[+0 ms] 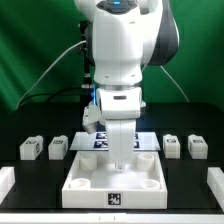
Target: Assemble one leg
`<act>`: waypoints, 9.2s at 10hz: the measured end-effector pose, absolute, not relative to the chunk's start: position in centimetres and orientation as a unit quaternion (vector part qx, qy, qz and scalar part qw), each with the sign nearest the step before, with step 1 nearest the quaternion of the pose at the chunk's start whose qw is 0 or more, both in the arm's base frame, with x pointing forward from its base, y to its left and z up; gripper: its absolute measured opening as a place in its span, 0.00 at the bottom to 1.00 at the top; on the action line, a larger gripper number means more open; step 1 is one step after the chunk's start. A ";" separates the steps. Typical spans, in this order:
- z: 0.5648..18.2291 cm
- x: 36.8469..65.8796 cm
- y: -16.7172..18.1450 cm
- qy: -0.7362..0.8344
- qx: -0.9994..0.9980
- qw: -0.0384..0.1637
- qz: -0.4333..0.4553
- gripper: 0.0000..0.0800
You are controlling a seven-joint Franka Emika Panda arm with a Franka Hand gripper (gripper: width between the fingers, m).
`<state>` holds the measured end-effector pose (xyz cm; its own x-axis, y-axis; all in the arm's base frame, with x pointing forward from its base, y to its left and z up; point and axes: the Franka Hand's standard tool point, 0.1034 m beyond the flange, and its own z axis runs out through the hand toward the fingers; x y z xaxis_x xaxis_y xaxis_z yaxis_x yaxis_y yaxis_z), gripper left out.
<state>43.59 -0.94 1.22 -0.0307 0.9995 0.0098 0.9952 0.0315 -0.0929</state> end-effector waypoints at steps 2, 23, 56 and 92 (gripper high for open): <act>1.1 43.5 -0.9 -0.717 -0.695 0.037 0.031 0.70; 1.2 49.6 5.5 -0.704 -0.710 0.028 -0.008 0.08; 5.8 44.8 15.6 -0.119 -0.992 0.034 0.008 0.81; 9.2 45.4 15.0 -0.098 -0.931 0.014 0.352 0.36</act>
Offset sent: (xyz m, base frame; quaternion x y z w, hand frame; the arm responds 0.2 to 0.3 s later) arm 0.0000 0.0000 0.0000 0.0000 0.0000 0.0000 1.0000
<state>45.38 15.01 9.19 0.7324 0.1931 -0.6529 0.1732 -0.9802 -0.0956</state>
